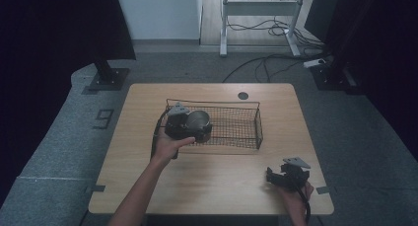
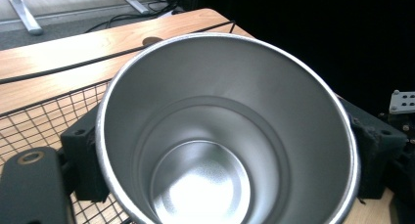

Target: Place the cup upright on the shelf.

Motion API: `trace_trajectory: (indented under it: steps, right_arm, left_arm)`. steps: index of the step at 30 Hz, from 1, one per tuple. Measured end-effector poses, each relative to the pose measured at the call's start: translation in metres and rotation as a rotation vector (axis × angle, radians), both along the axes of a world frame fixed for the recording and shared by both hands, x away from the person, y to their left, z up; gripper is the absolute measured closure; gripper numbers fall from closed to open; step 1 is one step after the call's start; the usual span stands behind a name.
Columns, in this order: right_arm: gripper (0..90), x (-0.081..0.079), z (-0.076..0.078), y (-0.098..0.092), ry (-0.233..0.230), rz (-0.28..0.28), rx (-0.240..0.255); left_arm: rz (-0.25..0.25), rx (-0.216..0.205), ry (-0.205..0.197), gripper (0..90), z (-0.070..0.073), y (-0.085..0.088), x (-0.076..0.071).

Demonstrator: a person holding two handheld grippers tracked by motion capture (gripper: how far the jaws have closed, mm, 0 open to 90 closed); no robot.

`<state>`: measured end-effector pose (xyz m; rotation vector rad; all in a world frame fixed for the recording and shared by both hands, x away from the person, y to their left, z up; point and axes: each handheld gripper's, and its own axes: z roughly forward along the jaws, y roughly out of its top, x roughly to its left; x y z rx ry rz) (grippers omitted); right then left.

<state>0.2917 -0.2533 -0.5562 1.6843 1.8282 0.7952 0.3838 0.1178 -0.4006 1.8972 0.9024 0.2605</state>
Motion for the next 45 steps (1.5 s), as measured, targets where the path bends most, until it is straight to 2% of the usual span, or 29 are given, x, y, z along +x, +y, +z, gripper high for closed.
trace_trajectory:
  steps: [12,24,31,35,38,45]
  right_arm:
    - [3.8,0.000,0.000,0.000,0.000,0.002,-0.003]
    - [3.8,0.000,0.000,0.000,0.000,0.002,0.000]
    - [3.8,0.000,0.000,-0.001,0.000,0.004,-0.001]
    - [3.8,0.000,0.000,0.000,0.001,0.003,0.001]
    - [3.8,0.000,0.000,-0.001,0.000,0.004,0.000]
    - [3.8,0.000,0.000,0.000,0.001,0.003,0.001]
  left_arm:
    - [0.020,0.026,0.012,13.5,-0.004,-0.003,0.013]
    - [0.039,0.019,0.028,13.6,-0.004,0.000,0.030]
    - [0.049,0.029,0.037,13.6,-0.004,0.000,0.041]
    - [0.042,0.017,0.046,13.6,-0.003,0.000,0.045]
    - [0.045,0.029,0.032,13.5,-0.002,-0.001,0.047]
    - [0.055,0.034,0.047,13.6,-0.003,-0.003,0.054]
